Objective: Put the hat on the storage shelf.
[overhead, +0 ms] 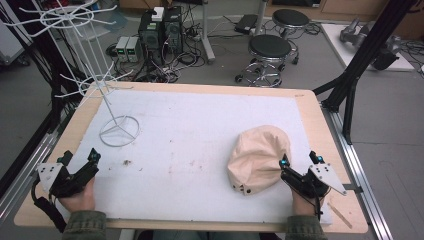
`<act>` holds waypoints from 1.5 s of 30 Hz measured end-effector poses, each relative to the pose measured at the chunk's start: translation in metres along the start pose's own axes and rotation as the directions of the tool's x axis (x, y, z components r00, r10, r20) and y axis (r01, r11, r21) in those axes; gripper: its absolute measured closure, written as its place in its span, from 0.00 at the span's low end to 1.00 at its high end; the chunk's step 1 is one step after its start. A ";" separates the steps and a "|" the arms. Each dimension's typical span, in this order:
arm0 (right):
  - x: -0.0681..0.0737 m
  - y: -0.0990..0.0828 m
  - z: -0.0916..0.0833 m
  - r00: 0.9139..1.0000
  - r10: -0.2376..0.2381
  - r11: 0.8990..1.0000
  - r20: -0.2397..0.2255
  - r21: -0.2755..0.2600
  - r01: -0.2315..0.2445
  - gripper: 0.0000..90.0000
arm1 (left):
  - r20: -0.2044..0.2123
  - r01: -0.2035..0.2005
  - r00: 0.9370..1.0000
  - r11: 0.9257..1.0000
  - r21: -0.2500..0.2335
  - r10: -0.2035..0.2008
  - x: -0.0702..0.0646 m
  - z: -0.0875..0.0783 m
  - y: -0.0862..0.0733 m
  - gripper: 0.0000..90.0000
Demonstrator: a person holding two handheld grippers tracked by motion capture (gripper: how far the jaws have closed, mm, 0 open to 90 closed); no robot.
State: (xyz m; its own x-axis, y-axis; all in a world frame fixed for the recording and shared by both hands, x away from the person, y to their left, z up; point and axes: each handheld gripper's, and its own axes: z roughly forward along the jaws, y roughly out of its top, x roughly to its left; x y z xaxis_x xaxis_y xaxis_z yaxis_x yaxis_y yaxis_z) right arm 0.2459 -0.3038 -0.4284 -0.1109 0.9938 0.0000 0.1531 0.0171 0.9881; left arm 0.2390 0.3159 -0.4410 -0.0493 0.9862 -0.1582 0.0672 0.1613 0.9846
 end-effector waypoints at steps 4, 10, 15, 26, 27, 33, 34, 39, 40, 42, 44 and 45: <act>0.000 0.000 0.000 1.000 0.007 1.000 0.001 0.004 -0.007 0.12 | -0.001 -0.001 1.000 1.000 0.002 0.001 0.000 0.000 0.000 0.22; 0.000 0.000 0.000 1.000 0.008 1.000 -0.004 0.007 -0.008 0.12 | 0.003 -0.005 1.000 1.000 0.001 0.005 -0.001 0.000 0.000 0.22; 0.000 0.000 0.000 1.000 0.009 1.000 -0.006 0.007 -0.009 0.12 | 0.002 0.000 1.000 1.000 -0.001 0.000 0.000 0.000 0.000 0.22; 0.000 -0.001 0.001 1.000 0.009 1.000 -0.012 0.010 -0.009 0.12 | 0.009 0.002 1.000 1.000 -0.002 -0.002 0.000 0.001 0.000 0.22; 0.000 -0.001 0.001 1.000 0.008 1.000 -0.014 0.010 -0.008 0.12 | 0.008 0.003 1.000 1.000 -0.001 -0.003 0.000 0.001 0.000 0.22; 0.001 -0.001 0.001 1.000 0.010 1.000 -0.016 0.011 -0.010 0.12 | 0.008 0.004 1.000 1.000 0.004 -0.004 0.000 0.002 0.000 0.22; 0.001 -0.001 0.002 1.000 0.008 1.000 -0.016 0.012 -0.008 0.12 | 0.007 0.003 1.000 1.000 0.006 -0.003 0.000 0.002 0.000 0.22; 0.000 0.000 0.003 1.000 0.011 1.000 -0.016 0.010 -0.011 0.12 | 0.009 0.008 1.000 1.000 0.009 -0.008 0.000 0.002 -0.001 0.22; 0.000 0.000 0.003 1.000 0.012 1.000 -0.018 0.008 -0.012 0.12 | 0.009 0.009 1.000 1.000 0.008 -0.009 0.001 0.003 -0.001 0.22; 0.000 0.000 0.005 1.000 0.008 1.000 -0.018 0.007 -0.008 0.12 | 0.009 0.009 1.000 1.000 0.010 -0.009 0.001 0.003 -0.001 0.22; 0.000 0.001 0.007 1.000 0.002 1.000 -0.015 0.001 -0.002 0.12 | 0.011 0.012 1.000 1.000 0.011 -0.012 0.001 0.003 -0.001 0.22; 0.000 0.001 0.007 1.000 0.002 1.000 -0.015 0.001 -0.002 0.12 | 0.012 0.012 1.000 1.000 0.010 -0.012 0.001 0.003 -0.001 0.22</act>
State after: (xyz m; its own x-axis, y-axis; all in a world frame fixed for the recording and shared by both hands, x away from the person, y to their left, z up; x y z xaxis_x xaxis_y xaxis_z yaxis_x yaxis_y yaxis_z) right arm 0.2533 -0.3029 -0.4288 -0.1254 0.9921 0.0040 0.1547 0.0155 0.9878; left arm 0.2422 0.3168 -0.4422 -0.0384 0.9845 -0.1709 0.0769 0.1734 0.9818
